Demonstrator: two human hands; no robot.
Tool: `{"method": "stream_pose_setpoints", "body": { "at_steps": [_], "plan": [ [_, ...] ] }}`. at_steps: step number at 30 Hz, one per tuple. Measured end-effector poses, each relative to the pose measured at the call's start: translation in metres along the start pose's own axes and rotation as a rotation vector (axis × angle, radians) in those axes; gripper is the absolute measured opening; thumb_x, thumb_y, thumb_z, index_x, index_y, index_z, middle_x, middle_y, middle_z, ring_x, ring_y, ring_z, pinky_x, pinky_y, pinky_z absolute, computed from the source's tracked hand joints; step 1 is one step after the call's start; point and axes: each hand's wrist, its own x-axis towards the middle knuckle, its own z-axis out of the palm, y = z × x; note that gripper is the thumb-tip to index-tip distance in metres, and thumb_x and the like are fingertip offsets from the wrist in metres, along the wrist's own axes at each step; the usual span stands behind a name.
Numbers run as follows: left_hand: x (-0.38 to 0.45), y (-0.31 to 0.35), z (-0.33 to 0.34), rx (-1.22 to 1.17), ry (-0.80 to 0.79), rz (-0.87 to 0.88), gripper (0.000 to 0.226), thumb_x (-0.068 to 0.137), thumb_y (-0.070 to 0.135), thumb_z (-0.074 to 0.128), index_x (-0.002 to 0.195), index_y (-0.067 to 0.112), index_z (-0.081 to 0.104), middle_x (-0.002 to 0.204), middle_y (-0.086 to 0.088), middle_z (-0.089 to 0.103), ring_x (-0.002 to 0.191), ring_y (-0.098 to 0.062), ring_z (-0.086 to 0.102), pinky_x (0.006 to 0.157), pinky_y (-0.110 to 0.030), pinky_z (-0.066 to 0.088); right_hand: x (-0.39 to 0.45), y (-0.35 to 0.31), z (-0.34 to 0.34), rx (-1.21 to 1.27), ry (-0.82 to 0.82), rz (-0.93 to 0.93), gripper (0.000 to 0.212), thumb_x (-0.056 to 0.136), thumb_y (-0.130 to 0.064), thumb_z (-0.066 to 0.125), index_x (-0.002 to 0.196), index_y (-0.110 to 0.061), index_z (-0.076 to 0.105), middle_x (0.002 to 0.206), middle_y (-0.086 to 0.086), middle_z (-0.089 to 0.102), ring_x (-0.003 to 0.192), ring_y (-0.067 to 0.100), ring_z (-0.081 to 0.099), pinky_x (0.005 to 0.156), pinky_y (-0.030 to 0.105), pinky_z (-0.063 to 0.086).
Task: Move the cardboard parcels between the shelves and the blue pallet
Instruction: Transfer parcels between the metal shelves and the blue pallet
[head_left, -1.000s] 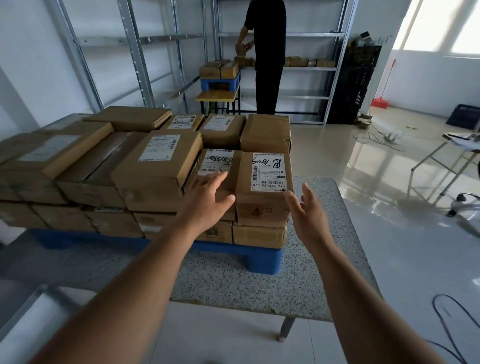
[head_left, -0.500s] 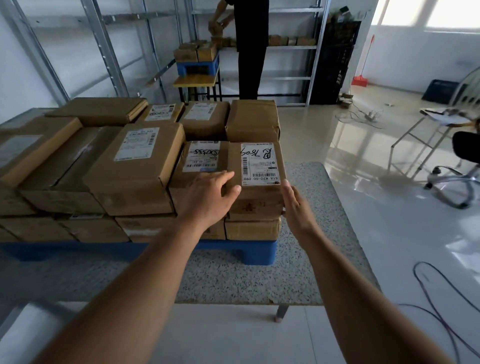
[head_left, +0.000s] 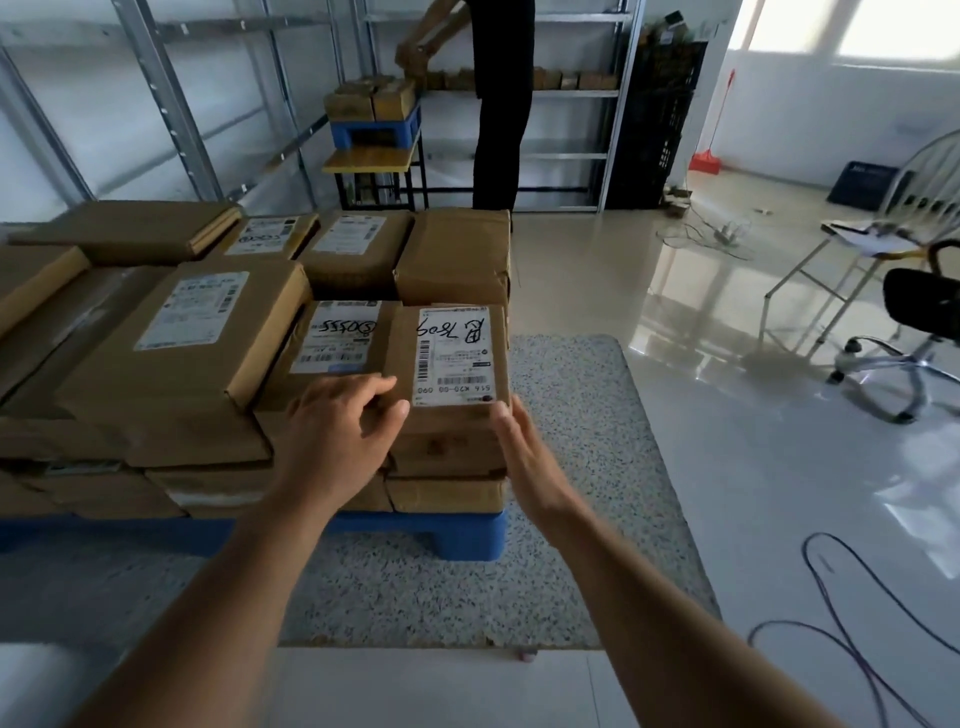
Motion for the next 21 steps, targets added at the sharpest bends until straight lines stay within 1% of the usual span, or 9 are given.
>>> {"method": "stream_pose_setpoints", "body": {
  "at_steps": [3, 6, 9, 11, 13, 15, 17, 19, 21],
  "plan": [
    [-0.002, 0.005, 0.004, -0.015, 0.028, -0.047, 0.031, 0.091, 0.03, 0.059, 0.116, 0.014, 0.063, 0.12, -0.004, 0.063, 0.114, -0.022, 0.054, 0.091, -0.047, 0.047, 0.002, 0.004, -0.012, 0.052, -0.083, 0.002, 0.087, 0.077, -0.074, 0.037, 0.151, -0.036, 0.011, 0.148, -0.004, 0.037, 0.128, 0.009, 0.045, 0.104, 0.041, 0.043],
    [-0.004, 0.01, 0.008, -0.045, 0.047, -0.121, 0.028, 0.091, 0.026, 0.056, 0.117, 0.017, 0.062, 0.122, 0.0, 0.059, 0.113, -0.01, 0.048, 0.091, -0.036, 0.043, 0.006, 0.005, -0.027, 0.137, -0.193, 0.013, 0.077, 0.084, -0.069, 0.037, 0.15, -0.035, 0.015, 0.138, -0.007, 0.045, 0.126, 0.008, 0.046, 0.102, 0.034, 0.045],
    [-0.004, 0.016, 0.01, -0.077, 0.056, -0.202, 0.026, 0.092, 0.024, 0.054, 0.117, 0.02, 0.061, 0.121, 0.005, 0.057, 0.112, -0.007, 0.047, 0.083, -0.025, 0.038, 0.011, 0.002, -0.036, 0.143, -0.272, 0.032, 0.072, 0.089, -0.061, 0.037, 0.15, -0.034, 0.013, 0.135, -0.012, 0.044, 0.129, 0.011, 0.043, 0.108, 0.043, 0.039],
    [-0.005, 0.02, 0.01, -0.077, 0.05, -0.263, 0.026, 0.092, 0.025, 0.053, 0.118, 0.024, 0.06, 0.121, 0.006, 0.055, 0.11, -0.006, 0.045, 0.083, -0.027, 0.039, 0.012, 0.003, -0.039, 0.166, -0.319, 0.031, 0.068, 0.091, -0.058, 0.037, 0.15, -0.033, 0.013, 0.139, -0.007, 0.042, 0.131, 0.013, 0.041, 0.11, 0.046, 0.036],
    [-0.004, 0.024, 0.008, -0.057, 0.033, -0.309, 0.026, 0.092, 0.026, 0.053, 0.118, 0.027, 0.059, 0.121, 0.006, 0.056, 0.109, -0.006, 0.045, 0.084, -0.029, 0.04, 0.013, 0.006, -0.044, 0.174, -0.345, 0.042, 0.066, 0.092, -0.059, 0.036, 0.149, -0.032, 0.015, 0.137, -0.008, 0.043, 0.129, 0.014, 0.042, 0.109, 0.046, 0.037],
    [-0.003, 0.025, 0.006, -0.053, 0.009, -0.341, 0.025, 0.092, 0.027, 0.053, 0.116, 0.031, 0.058, 0.118, 0.01, 0.055, 0.107, -0.005, 0.046, 0.081, -0.025, 0.041, 0.017, 0.008, -0.05, 0.153, -0.323, 0.059, 0.069, 0.088, -0.064, 0.034, 0.148, -0.031, 0.023, 0.122, -0.018, 0.048, 0.119, 0.011, 0.049, 0.098, 0.035, 0.046],
    [0.001, 0.026, 0.005, -0.094, 0.006, -0.367, 0.023, 0.092, 0.029, 0.054, 0.112, 0.037, 0.057, 0.111, 0.017, 0.053, 0.105, -0.003, 0.048, 0.074, -0.016, 0.037, 0.024, 0.008, -0.058, 0.114, -0.27, 0.089, 0.068, 0.084, -0.067, 0.031, 0.14, -0.029, 0.037, 0.12, -0.011, 0.054, 0.108, 0.008, 0.055, 0.081, 0.022, 0.046],
    [0.008, 0.026, 0.003, -0.138, 0.029, -0.384, 0.025, 0.091, 0.032, 0.055, 0.116, 0.038, 0.056, 0.109, 0.019, 0.054, 0.108, -0.005, 0.051, 0.076, -0.018, 0.039, 0.037, 0.008, -0.066, 0.052, -0.174, 0.136, 0.064, 0.085, -0.066, 0.031, 0.133, -0.025, 0.046, 0.124, 0.001, 0.057, 0.108, 0.014, 0.056, 0.082, 0.026, 0.045],
    [0.02, 0.027, 0.0, -0.132, 0.06, -0.395, 0.031, 0.091, 0.039, 0.053, 0.123, 0.038, 0.053, 0.12, 0.01, 0.055, 0.112, -0.01, 0.05, 0.082, -0.03, 0.043, 0.054, 0.005, -0.074, -0.02, -0.091, 0.149, 0.054, 0.09, -0.062, 0.032, 0.121, -0.021, 0.052, 0.121, 0.006, 0.059, 0.101, 0.014, 0.058, 0.081, 0.031, 0.047]
  ]
}}
